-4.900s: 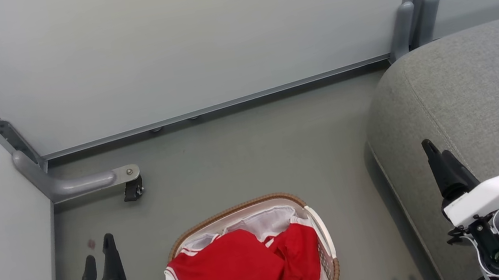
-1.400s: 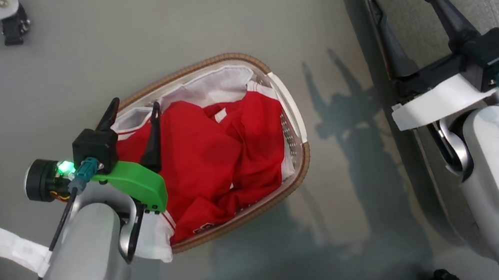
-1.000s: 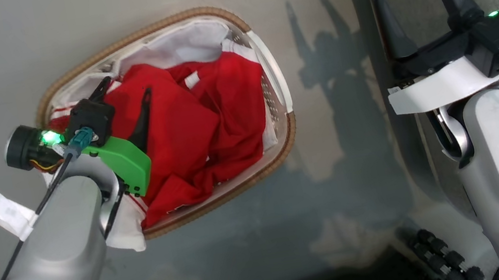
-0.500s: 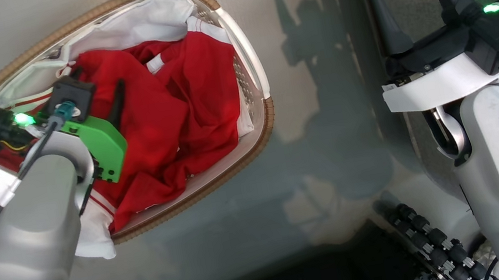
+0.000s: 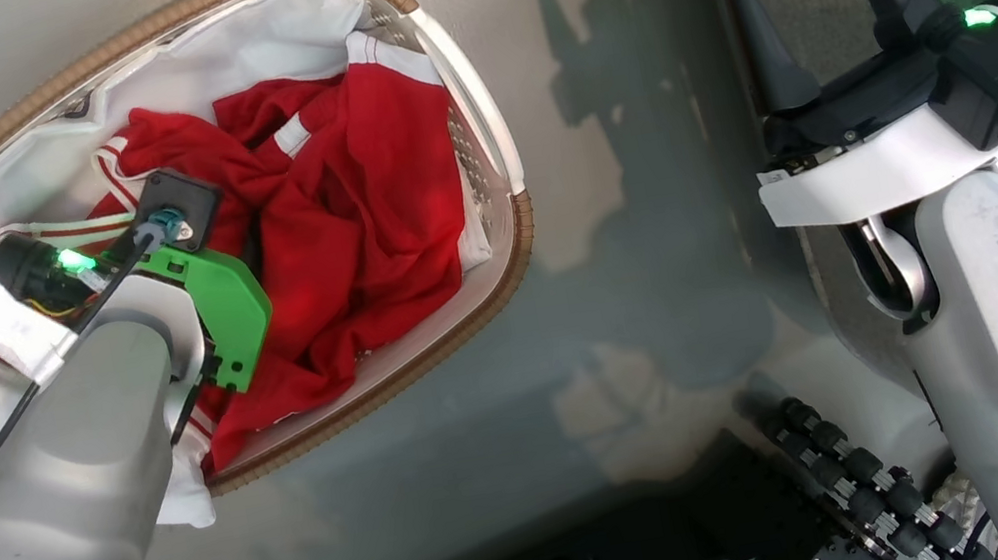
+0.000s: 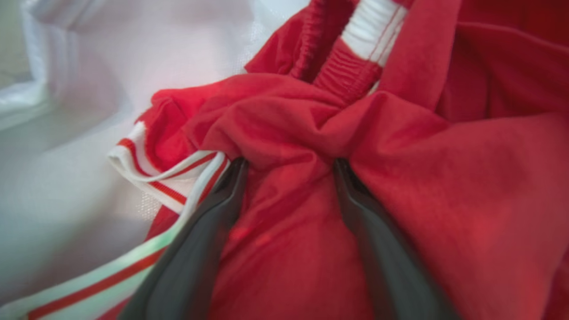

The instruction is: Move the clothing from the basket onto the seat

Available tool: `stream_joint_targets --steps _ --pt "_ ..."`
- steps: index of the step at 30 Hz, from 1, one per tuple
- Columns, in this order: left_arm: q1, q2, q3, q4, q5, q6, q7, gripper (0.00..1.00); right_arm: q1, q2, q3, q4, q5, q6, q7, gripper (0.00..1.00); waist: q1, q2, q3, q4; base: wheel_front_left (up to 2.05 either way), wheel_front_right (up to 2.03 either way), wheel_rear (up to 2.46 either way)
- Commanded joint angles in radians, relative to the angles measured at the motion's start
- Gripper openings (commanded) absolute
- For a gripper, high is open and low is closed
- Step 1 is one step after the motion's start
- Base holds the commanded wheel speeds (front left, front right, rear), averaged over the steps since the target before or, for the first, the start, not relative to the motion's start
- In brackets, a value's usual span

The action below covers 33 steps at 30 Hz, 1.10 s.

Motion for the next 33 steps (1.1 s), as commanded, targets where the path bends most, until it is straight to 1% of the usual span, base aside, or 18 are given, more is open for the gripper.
stream_joint_targets --steps 1,3,5,7,11,16,19,23,27,30,31,33 --pt "-0.003 0.009 -0.019 0.007 -0.020 -0.004 0.010 0.00 -0.001 -0.007 -0.007 0.009 0.009 -0.001 0.000 1.00 -0.0001 0.0000 -0.007 -0.002 0.00 0.00 0.00" --pt "0.006 0.010 -0.040 0.007 -0.040 -0.004 0.009 0.00 0.002 -0.007 -0.010 0.012 0.013 -0.001 0.000 1.00 -0.0001 0.0000 -0.021 -0.004 0.00 0.00 0.00" --pt "0.013 0.014 -0.058 0.012 -0.044 -0.004 -0.015 0.00 0.006 -0.007 -0.009 0.017 0.014 -0.001 0.000 1.00 -0.0001 0.0000 -0.041 -0.005 0.00 0.00 0.00" --pt "0.010 0.018 -0.078 0.039 -0.012 -0.004 -0.053 0.00 0.012 -0.006 -0.006 0.023 0.014 -0.001 0.000 1.00 -0.0001 0.0000 -0.069 -0.006 0.00 0.00 0.00" --pt "0.060 -0.020 -0.084 0.073 -0.025 -0.004 -0.101 0.00 0.033 -0.005 -0.011 0.039 0.004 -0.001 0.000 1.00 -0.0001 0.0000 -0.146 0.002 0.00 0.00 0.00" --pt "0.111 -0.063 -0.031 0.089 -0.071 0.001 -0.134 0.00 0.067 -0.005 -0.023 0.066 -0.011 -0.001 0.000 1.00 -0.0001 0.0000 -0.256 0.030 0.00 0.00 0.00" --pt "0.140 -0.081 0.023 0.042 -0.074 0.026 -0.137 0.00 0.094 -0.005 -0.027 0.083 -0.018 -0.001 0.000 1.00 -0.0001 0.0000 -0.329 0.050 0.00 0.00 0.00" --pt "0.214 -0.067 0.115 -0.056 -0.050 0.059 -0.137 0.00 0.125 -0.005 -0.028 0.103 -0.024 -0.001 0.000 1.00 -0.0001 0.0000 -0.416 0.070 0.00 0.00 0.00" --pt "0.295 -0.065 0.215 -0.159 0.004 0.084 -0.137 0.00 0.162 -0.005 -0.034 0.124 -0.031 -0.001 0.000 1.00 -0.0001 0.0000 -0.500 0.089 0.00 0.00 0.00" --pt "0.358 -0.070 0.290 -0.223 0.049 0.093 -0.137 0.00 0.190 -0.006 -0.039 0.139 -0.033 -0.001 0.000 1.00 -0.0001 0.0000 -0.557 0.100 0.00 0.00 0.00" --pt "0.396 -0.075 0.344 -0.267 0.077 0.095 -0.137 0.00 0.211 -0.005 -0.040 0.150 -0.034 -0.001 0.000 1.00 -0.0001 0.0000 -0.596 0.107 0.00 0.00 0.00" --pt "0.437 -0.080 0.399 -0.315 0.116 0.099 -0.137 0.00 0.231 -0.005 -0.040 0.159 -0.033 -0.001 0.000 1.00 -0.0001 0.0000 -0.633 0.113 0.00 0.00 0.00"
